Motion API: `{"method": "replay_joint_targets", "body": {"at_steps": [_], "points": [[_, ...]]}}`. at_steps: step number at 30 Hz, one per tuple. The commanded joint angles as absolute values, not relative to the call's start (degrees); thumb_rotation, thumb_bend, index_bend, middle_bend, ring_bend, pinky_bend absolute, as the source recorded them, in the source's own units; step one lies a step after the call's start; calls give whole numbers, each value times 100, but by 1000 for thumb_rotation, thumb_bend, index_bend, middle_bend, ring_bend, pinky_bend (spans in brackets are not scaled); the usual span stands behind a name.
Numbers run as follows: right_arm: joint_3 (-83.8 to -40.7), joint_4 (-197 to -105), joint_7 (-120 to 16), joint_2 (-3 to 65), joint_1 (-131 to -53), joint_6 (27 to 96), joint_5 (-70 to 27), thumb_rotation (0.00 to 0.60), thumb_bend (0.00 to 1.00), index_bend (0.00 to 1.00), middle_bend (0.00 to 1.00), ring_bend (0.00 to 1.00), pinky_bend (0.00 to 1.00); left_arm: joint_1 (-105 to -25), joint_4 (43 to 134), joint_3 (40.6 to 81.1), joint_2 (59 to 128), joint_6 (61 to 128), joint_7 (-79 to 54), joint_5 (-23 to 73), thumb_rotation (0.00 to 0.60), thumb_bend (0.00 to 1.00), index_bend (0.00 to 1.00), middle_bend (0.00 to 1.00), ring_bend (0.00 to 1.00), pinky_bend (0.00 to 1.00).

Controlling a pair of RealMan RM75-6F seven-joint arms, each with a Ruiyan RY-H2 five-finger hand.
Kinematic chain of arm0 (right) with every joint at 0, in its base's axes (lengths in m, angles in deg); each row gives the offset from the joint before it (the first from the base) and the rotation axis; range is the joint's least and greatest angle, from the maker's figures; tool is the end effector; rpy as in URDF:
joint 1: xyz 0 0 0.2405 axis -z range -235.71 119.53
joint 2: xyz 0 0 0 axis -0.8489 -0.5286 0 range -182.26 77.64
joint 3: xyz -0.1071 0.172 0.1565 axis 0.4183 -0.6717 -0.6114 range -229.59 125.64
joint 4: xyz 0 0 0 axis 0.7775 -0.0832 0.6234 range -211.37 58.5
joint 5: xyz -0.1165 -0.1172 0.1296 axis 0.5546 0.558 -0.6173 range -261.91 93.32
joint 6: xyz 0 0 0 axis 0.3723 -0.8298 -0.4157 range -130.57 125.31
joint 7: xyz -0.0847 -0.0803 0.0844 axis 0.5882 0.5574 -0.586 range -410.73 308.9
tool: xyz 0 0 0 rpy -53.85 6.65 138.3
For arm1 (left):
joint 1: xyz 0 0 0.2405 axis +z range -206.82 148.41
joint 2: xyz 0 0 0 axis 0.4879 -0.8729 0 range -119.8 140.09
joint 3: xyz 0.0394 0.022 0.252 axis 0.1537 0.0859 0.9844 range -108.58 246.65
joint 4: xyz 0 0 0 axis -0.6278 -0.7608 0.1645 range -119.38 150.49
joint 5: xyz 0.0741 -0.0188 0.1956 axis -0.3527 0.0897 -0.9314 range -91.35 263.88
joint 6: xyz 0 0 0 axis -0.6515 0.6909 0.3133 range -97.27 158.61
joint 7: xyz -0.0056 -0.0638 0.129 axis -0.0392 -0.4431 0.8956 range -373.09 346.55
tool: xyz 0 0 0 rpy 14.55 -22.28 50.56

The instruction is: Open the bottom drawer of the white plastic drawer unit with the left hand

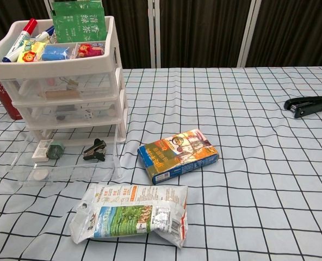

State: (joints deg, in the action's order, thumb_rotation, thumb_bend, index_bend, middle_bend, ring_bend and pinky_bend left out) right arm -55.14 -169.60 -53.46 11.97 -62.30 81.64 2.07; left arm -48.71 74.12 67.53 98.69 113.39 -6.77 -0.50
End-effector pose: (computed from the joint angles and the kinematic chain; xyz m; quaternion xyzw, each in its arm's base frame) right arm -0.3093 -0.1784 0.1552 0.5840 -0.4102 0.4031 0.5729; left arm -0.3150 0.2682 0.0636 -0.6854 -0.2349 -0.3634 0.5857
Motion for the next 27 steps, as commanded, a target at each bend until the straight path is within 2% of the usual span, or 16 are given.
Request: {"method": "replay_joint_targets", "body": {"at_steps": [1, 4, 7, 11, 13, 15, 17, 18, 21, 27], "points": [[-5517, -16960, -5355, 1192, -6229, 8175, 215, 600, 30, 0, 0, 0, 0, -4735, 7509, 6686, 9929, 11678, -775, -95, 600, 153, 402, 996, 975, 838], [-5528, -16937, -5342, 1212, -6227, 8209, 234, 600, 29, 0, 0, 0, 0, -4512, 7582, 6641, 10015, 12266, -744, -204, 600, 136, 373, 952, 923, 789], [-5528, -16902, -5322, 1250, -6230, 8238, 271, 600, 30, 0, 0, 0, 0, -4254, 7761, 6564, 10097, 12877, -795, -277, 600, 119, 311, 821, 811, 685], [-5521, -16858, -5268, 1301, -6229, 8273, 316, 600, 29, 0, 0, 0, 0, -3928, 8257, 6531, 10067, 13368, -787, -275, 600, 104, 167, 540, 583, 500], [-5527, -16831, -5249, 1326, -6231, 8298, 337, 600, 30, 0, 0, 0, 0, -3791, 8571, 6547, 9997, 13410, -646, -195, 600, 100, 75, 364, 429, 407], [-5541, -16779, -5243, 1362, -6233, 8333, 357, 600, 30, 0, 0, 0, 0, -3636, 9028, 6624, 9843, 13318, -390, -55, 600, 99, 6, 133, 212, 268], [-5553, -16740, -5224, 1391, -6237, 8347, 357, 600, 30, 0, 0, 0, 0, -3497, 9542, 6728, 9627, 13181, -53, 91, 600, 97, 0, 28, 72, 171], [-5555, -16730, -5219, 1399, -6238, 8356, 363, 600, 30, 0, 0, 0, 0, -3439, 9758, 6762, 9544, 13142, 68, 157, 600, 95, 0, 1, 19, 103], [-5561, -16697, -5188, 1421, -6239, 8397, 399, 600, 30, 0, 0, 0, 0, -3293, 10313, 6861, 9306, 12996, 280, 342, 600, 95, 0, 0, 0, 0], [-5555, -16651, -5155, 1463, -6252, 8375, 396, 600, 29, 0, 0, 0, 0, -3181, 10824, 6870, 8986, 12759, 293, 529, 600, 95, 0, 0, 0, 0]]}}
